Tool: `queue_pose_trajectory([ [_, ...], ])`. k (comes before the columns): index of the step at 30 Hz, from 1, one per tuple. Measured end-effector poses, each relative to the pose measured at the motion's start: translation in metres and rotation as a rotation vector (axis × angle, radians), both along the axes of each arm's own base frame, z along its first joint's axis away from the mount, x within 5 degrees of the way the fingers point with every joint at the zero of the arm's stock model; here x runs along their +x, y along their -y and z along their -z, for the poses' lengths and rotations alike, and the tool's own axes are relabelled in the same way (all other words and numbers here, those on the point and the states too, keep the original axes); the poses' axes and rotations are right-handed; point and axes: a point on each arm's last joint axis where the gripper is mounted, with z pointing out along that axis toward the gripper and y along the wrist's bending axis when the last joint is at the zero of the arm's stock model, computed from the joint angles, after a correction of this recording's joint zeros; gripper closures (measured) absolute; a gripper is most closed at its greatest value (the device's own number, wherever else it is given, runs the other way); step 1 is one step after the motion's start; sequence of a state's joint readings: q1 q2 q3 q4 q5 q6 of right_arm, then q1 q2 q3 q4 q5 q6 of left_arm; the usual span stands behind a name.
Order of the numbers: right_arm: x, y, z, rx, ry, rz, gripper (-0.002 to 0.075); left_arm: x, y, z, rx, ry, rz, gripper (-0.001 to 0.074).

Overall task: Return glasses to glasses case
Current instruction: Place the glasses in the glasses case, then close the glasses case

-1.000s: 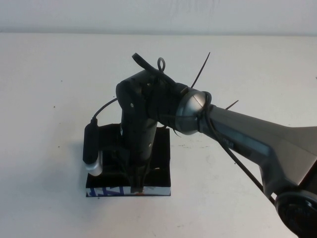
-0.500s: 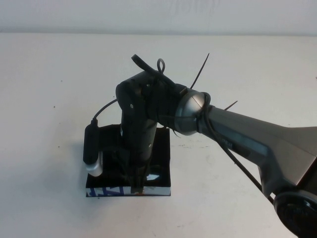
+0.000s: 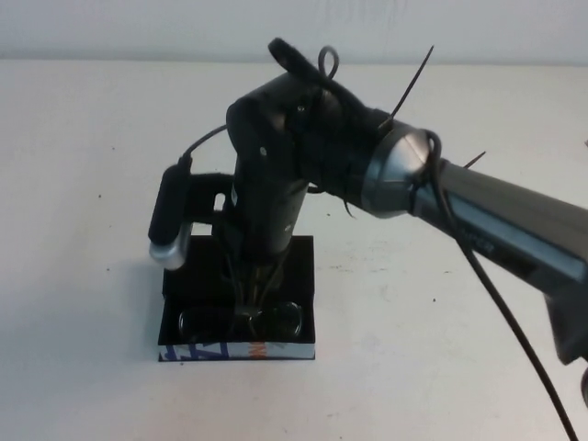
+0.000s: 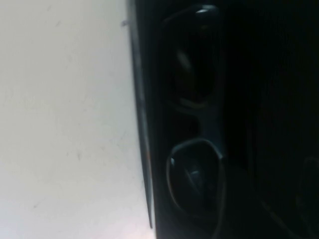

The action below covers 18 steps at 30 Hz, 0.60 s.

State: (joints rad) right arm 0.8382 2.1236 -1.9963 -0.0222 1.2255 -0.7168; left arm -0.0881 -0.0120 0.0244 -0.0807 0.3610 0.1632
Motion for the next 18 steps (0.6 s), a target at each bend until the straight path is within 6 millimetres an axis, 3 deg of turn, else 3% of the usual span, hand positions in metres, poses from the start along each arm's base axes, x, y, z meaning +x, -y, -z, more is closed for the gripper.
queue_pose_trajectory([
  [5,-0.023,0.018,-0.044,0.072,0.014,0.145,0.0524,0.000,0.000,0.000,0.000,-0.002,0.000,0.0735],
  [9,-0.052,0.045,-0.068,0.086,0.018,0.173,0.0617,0.000,0.000,0.000,0.000,-0.002,0.000,0.0735],
  [13,-0.072,0.074,-0.072,0.052,0.009,0.204,0.0711,0.000,0.000,0.000,0.000,-0.002,0.000,0.0735],
  [18,-0.081,0.092,-0.078,0.051,0.007,0.227,0.0734,0.000,0.000,0.000,0.000,-0.002,0.000,0.0735],
])
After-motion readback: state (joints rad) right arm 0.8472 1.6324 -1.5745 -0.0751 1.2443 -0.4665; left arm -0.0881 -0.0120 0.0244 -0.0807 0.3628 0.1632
